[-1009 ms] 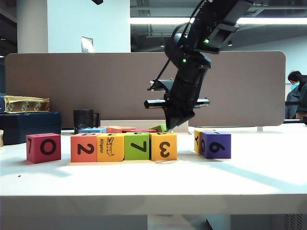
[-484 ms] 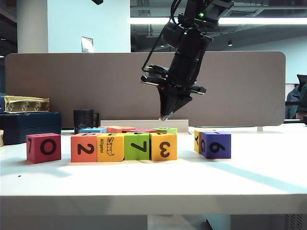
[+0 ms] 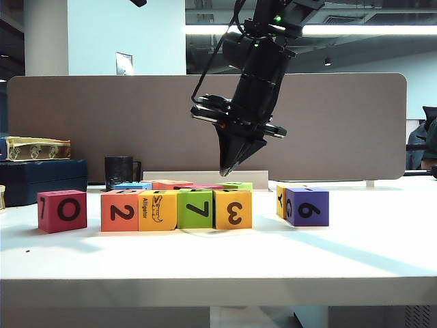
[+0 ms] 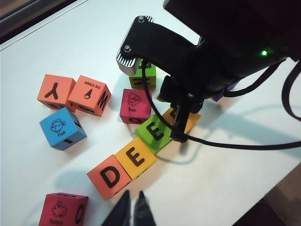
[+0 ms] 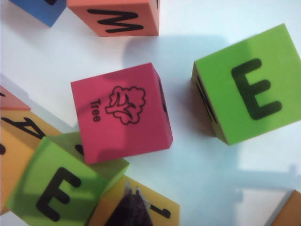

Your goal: Select the appropriate blocks from the scattered letter blocks on the table and arrange them in a row to spell out "DEEP".

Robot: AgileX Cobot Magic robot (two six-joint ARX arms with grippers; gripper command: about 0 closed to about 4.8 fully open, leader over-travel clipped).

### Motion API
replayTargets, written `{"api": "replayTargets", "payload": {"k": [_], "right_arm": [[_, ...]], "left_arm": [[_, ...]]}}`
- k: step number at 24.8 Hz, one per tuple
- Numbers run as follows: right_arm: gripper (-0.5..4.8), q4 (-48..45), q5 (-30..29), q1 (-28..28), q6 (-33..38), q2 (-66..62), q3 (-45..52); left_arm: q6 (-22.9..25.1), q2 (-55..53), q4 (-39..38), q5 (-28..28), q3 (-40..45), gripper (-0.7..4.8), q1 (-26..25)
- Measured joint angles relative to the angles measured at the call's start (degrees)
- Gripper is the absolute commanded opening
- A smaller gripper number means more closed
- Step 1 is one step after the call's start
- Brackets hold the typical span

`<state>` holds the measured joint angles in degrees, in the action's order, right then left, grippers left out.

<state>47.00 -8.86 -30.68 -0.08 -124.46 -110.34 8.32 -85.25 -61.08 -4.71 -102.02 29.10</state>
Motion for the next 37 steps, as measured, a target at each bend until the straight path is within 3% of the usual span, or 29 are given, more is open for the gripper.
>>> {"api": "replayTargets", "payload": {"k": [23, 37], "right_arm": [[-0.02, -5.1, 0.0, 0.0, 0.0, -2.9, -0.1], [-0.02, -3.0, 2.4, 0.0, 0.0, -3.3, -0.3]], "left_arm": [[0.0, 0.0, 0.0, 0.0, 0.0, 0.12, 0.0], [0.0, 0.0, 0.0, 0.0, 0.0, 0.12, 0.0]]}}
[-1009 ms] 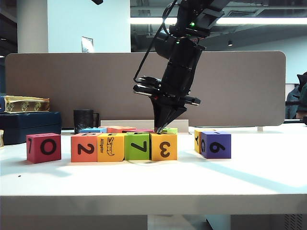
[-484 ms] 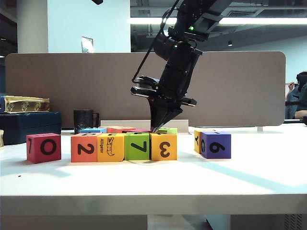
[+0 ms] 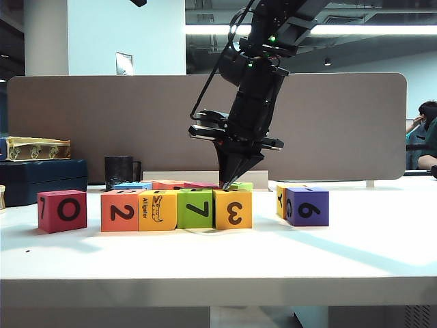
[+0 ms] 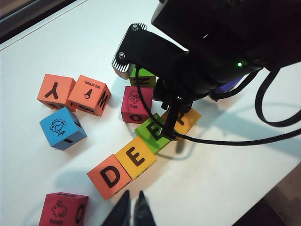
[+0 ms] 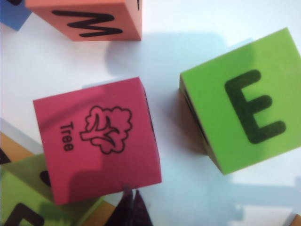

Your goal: Select the appropriate blocks from the scattered letter blocks on the table and arrange them in a row to spell out "DEEP".

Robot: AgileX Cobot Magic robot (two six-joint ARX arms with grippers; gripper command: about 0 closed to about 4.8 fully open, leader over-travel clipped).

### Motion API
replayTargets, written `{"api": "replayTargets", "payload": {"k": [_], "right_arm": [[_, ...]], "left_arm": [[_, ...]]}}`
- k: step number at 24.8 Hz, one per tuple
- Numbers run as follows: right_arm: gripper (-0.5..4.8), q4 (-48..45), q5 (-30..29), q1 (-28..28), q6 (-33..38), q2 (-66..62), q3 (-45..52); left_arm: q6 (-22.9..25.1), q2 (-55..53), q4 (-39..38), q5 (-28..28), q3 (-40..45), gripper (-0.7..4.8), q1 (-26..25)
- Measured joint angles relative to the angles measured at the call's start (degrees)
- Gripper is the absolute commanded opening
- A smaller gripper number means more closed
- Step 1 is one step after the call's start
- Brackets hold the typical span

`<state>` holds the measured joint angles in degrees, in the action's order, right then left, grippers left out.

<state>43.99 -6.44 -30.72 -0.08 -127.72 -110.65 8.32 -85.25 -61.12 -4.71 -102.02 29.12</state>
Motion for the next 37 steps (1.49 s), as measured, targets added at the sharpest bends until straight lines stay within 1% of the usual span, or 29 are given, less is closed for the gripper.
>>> {"api": "replayTargets", "payload": {"k": [14, 32, 35, 37], "right_arm": [[-0.02, 0.0, 0.4, 0.0, 0.0, 1.9, -0.2], [-0.02, 0.9, 0.4, 0.0, 0.0, -0.7, 0.0], [-0.02, -0.6, 0.3, 0.0, 0.0, -0.6, 0.0], [-0.02, -4.0, -1.6, 0.0, 0.0, -0.7, 0.0]], "left_arm": [[0.0, 0.0, 0.0, 0.0, 0.0, 0.12, 0.0], [0.0, 0.0, -1.2, 0.0, 0.0, 0.12, 0.0], [0.0, 0.0, -1.3, 0.0, 0.0, 0.12, 0.0], [0.0, 0.0, -1.3, 0.0, 0.0, 0.12, 0.0]]}}
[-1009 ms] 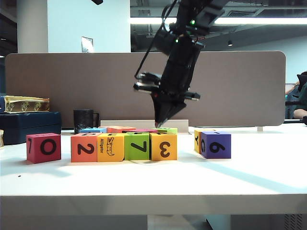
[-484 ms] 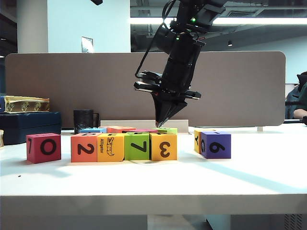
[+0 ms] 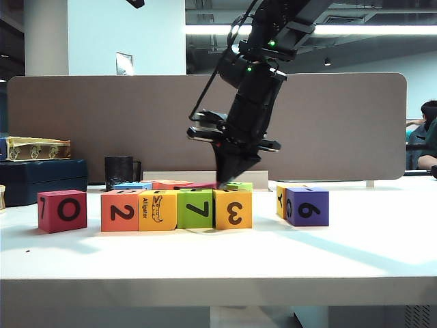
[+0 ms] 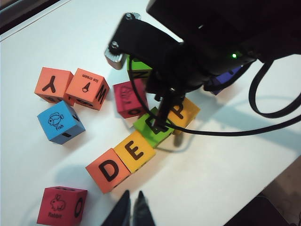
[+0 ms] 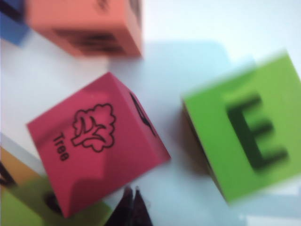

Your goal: Select the appropriate blocks from the scattered letter blocks on the table and arrange them in a row to spell out "DEEP".

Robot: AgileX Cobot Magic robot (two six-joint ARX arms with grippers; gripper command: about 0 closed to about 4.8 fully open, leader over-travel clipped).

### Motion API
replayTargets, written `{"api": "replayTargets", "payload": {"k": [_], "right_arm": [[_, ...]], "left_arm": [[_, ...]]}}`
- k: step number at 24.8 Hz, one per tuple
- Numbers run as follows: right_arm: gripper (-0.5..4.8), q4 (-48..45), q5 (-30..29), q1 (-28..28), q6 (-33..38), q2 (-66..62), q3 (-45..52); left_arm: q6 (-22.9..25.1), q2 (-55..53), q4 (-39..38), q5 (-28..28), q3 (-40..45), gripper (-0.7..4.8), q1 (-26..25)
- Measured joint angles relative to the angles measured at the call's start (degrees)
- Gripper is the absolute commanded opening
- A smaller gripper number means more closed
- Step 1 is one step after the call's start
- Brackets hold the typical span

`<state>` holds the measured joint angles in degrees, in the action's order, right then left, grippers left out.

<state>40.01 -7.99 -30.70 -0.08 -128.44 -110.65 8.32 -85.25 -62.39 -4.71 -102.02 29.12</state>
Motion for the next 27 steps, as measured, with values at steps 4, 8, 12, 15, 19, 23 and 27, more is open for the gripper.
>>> {"api": "replayTargets", "payload": {"k": [4, 8, 12, 15, 19, 23, 27], "right_arm": [[-0.02, -7.2, -5.2, -0.2, 0.0, -1.3, 0.0], [-0.02, -10.5, -5.7, -1.0, 0.0, -1.7, -0.2], [-0.02, -10.0, -5.6, -0.7, 0.0, -1.4, -2.7], [-0.02, -7.6, -5.5, -0.4, 0.0, -0.8, -6.3], [-0.02, 0.2, -3.5, -0.7, 0.0, 1.2, -13.2], [-0.02, 13.3, -2.3, -0.7, 0.0, 2.9, -20.7], [-0.02, 21.6, -2.3, -0.7, 0.0, 3.4, -25.9]], "left_arm": [[0.0, 0.0, 0.0, 0.0, 0.0, 0.12, 0.0], [0.3, 0.0, 0.0, 0.6, 0.0, 0.12, 0.0], [1.3, 0.0, 0.4, 5.7, 0.0, 0.12, -0.5], [1.4, 0.0, 1.0, 7.0, 0.0, 0.12, -2.5], [1.3, 0.0, 1.6, 6.5, 0.0, 0.11, -9.6], [-0.2, -0.4, 4.4, 0.2, 0.0, 0.12, -17.9], [-1.2, -2.0, 5.5, -1.4, 0.0, 0.12, -19.8]]}}
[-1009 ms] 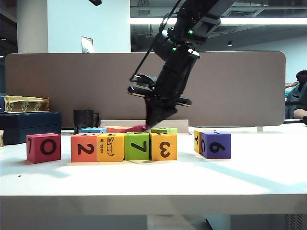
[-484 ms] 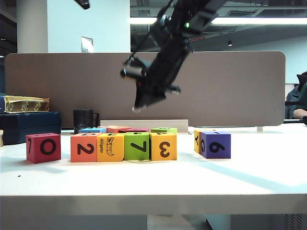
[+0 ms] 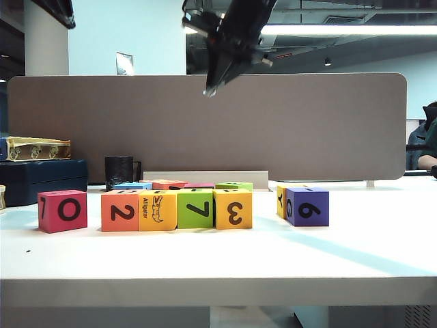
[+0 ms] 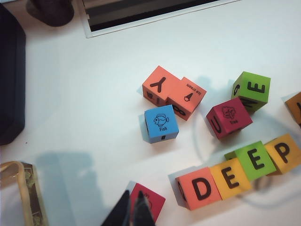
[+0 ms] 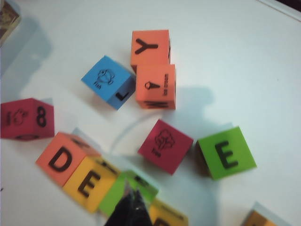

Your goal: Select the appropriate blocks from the scattered letter blocks on the table and arrange them in a row to spell out "DEEP".

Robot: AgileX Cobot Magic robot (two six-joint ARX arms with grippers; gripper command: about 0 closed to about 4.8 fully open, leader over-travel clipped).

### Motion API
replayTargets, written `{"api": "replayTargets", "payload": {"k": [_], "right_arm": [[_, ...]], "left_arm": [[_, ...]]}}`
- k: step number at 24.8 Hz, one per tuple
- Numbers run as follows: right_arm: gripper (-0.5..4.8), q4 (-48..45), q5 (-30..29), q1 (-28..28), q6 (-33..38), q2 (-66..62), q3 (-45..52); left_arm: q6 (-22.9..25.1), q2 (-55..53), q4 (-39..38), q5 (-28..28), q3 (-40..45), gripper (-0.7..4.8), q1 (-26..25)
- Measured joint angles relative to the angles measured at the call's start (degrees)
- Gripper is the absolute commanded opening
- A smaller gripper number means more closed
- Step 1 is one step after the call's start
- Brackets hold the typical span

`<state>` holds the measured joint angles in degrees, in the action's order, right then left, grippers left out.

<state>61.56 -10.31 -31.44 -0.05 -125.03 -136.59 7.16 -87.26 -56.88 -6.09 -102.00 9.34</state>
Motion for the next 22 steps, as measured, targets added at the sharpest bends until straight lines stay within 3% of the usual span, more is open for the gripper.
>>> {"api": "replayTargets", "payload": {"k": [3, 8, 13, 22], "right_arm": [[-0.02, 10.0, -1.0, -0.3, 0.0, 0.2, -5.6], [-0.02, 17.4, -5.4, -1.9, 0.0, 0.3, -9.5], [-0.02, 18.3, -7.5, -5.3, 0.2, 1.4, -11.3], [-0.02, 18.4, -7.5, -7.7, 0.2, 1.5, -11.3]], "left_arm": [[-0.2, -4.6, 0.5, -0.4, 0.0, 0.12, -1.0], [-0.2, -10.3, -0.2, -0.4, 0.1, 0.11, -0.8], [-0.3, -19.1, -0.3, -4.0, 0.1, 0.11, -0.8], [-0.3, -29.9, -1.4, -4.5, 0.1, 0.11, -0.7]]}}
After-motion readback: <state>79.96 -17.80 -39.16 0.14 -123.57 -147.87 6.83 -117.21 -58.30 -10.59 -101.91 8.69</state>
